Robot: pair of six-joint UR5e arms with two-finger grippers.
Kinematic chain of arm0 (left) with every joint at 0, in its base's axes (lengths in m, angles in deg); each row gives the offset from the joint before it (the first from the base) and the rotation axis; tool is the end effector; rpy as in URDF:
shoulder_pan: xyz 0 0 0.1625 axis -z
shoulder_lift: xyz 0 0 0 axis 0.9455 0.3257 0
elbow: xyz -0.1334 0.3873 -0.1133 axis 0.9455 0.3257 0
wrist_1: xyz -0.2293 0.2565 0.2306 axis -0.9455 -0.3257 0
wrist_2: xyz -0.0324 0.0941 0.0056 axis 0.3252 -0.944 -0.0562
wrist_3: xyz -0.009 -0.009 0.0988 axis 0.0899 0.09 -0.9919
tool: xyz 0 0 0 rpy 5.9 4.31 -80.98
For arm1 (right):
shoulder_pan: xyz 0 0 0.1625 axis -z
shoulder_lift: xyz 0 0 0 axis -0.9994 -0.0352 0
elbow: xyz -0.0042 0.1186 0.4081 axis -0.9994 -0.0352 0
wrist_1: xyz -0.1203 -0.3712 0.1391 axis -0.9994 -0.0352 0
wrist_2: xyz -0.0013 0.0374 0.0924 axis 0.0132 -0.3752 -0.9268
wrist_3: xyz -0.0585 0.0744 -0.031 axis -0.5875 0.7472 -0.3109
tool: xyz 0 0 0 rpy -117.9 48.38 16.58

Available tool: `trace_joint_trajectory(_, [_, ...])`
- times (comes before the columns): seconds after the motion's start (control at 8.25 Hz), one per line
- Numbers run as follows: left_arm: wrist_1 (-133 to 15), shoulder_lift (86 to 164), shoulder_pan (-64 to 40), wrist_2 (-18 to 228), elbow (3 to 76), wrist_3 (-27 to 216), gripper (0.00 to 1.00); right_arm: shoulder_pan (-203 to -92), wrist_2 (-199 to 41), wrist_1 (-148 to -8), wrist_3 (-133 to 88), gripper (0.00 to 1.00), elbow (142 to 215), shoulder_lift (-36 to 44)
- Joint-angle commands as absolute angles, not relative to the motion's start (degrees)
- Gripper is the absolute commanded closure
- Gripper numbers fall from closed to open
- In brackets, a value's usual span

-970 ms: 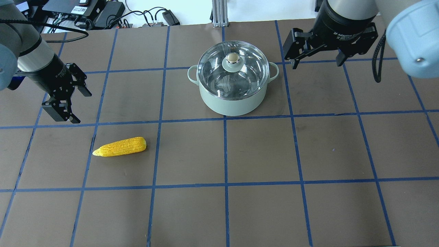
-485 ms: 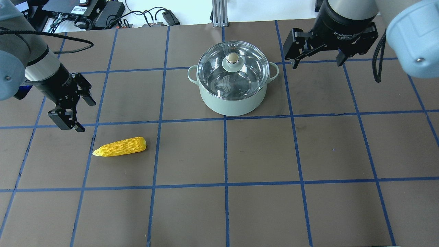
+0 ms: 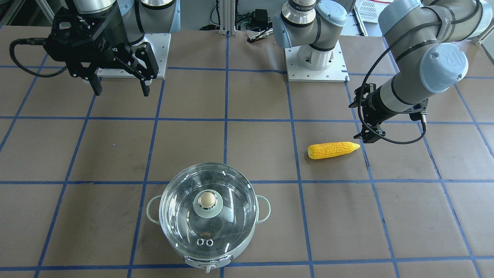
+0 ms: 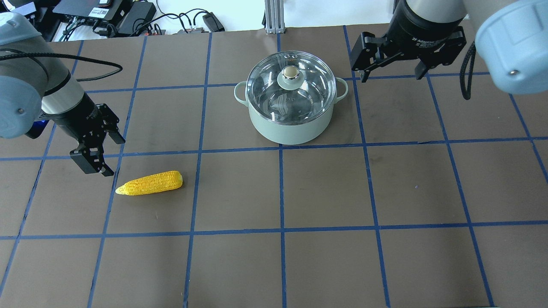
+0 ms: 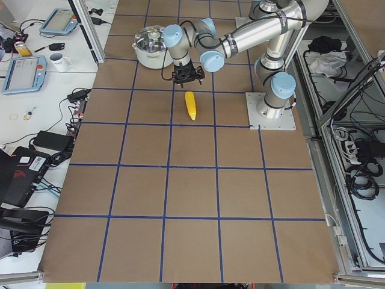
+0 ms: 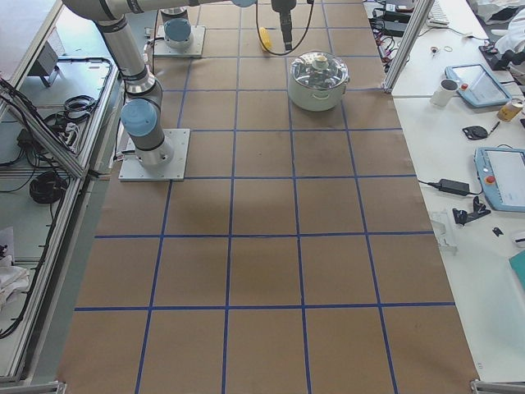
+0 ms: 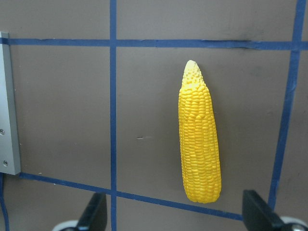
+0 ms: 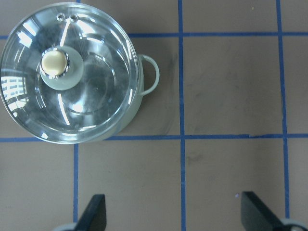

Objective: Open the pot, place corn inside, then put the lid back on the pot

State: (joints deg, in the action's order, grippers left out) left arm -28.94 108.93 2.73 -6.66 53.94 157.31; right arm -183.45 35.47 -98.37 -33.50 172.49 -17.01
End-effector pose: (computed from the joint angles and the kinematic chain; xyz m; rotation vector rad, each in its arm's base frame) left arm 0.0032 -0.4858 0.3377 -2.1783 2.0455 0.3384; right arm 0.1782 -0.4873 0.5341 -0.0061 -3.1221 0.2984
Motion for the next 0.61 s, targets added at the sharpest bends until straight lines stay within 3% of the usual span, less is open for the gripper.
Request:
trace_joint_trajectory(0.0, [-18.1,109.8,2.8,-5.9,60.5,158.8,0.0,-184.7,32.7,-107.4,-32.8,0.0,167.3,-7.8])
trace_joint_trajectory(0.48, [-10.4,112.7,2.7,-2.9,64.5,158.8,0.0,-191.5,33.8,-121.9,-18.7,0.0,161.5,11.4])
